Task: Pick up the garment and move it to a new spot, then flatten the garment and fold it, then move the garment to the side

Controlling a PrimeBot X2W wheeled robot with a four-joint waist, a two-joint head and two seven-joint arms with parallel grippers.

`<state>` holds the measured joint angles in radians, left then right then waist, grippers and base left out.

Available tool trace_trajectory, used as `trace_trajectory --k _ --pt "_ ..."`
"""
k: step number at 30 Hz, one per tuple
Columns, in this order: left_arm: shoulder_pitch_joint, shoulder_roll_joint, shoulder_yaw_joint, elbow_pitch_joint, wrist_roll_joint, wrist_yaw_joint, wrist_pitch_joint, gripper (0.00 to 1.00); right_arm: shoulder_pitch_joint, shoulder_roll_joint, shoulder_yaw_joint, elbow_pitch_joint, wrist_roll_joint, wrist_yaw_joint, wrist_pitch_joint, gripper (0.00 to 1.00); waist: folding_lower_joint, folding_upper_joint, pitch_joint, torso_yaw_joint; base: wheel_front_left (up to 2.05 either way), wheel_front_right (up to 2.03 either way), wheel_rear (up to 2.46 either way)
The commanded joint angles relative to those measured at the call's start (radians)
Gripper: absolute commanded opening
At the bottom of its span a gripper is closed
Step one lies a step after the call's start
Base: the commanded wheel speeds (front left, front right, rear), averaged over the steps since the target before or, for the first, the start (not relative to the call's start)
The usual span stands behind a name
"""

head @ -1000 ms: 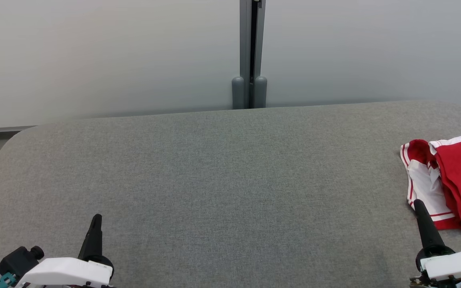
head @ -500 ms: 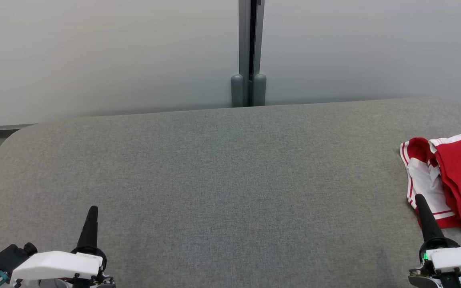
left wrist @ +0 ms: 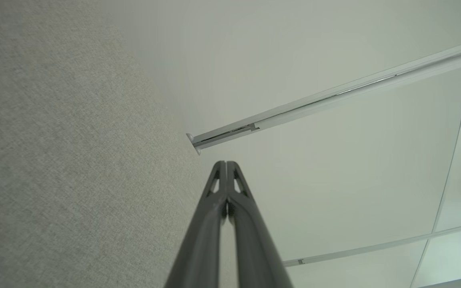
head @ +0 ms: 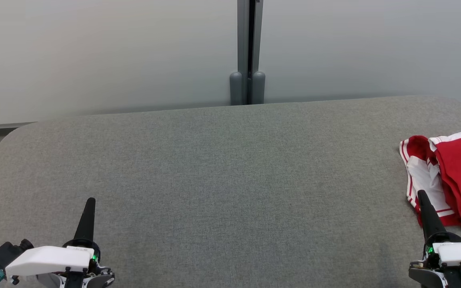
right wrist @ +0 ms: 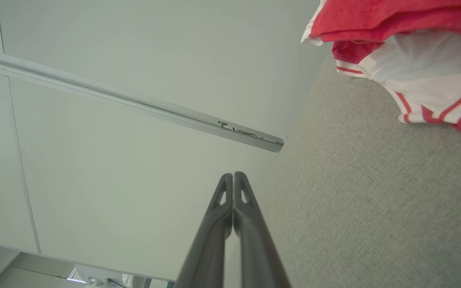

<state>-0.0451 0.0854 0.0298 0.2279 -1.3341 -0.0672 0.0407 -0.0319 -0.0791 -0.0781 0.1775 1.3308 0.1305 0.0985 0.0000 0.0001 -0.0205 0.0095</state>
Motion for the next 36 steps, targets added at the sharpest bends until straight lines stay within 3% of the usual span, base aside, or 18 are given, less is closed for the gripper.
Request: trace_trajectory --k 1,36 --pt "-0.022 0.003 0.010 -0.004 -0.023 -0.008 0.005 0.00 -0.022 -0.001 -0.004 0.000 0.022 0.000 0.005 0.00 0.0000 -0.0001 0.001 0.000 0.00 0.00 0.00" --pt "-0.068 -0.028 0.077 0.016 -0.257 -0.061 0.066 0.00 -0.077 0.023 -0.031 0.062 0.258 0.000 0.014 0.00 0.0000 -0.0001 0.020 -0.008 0.00 0.00 0.00"
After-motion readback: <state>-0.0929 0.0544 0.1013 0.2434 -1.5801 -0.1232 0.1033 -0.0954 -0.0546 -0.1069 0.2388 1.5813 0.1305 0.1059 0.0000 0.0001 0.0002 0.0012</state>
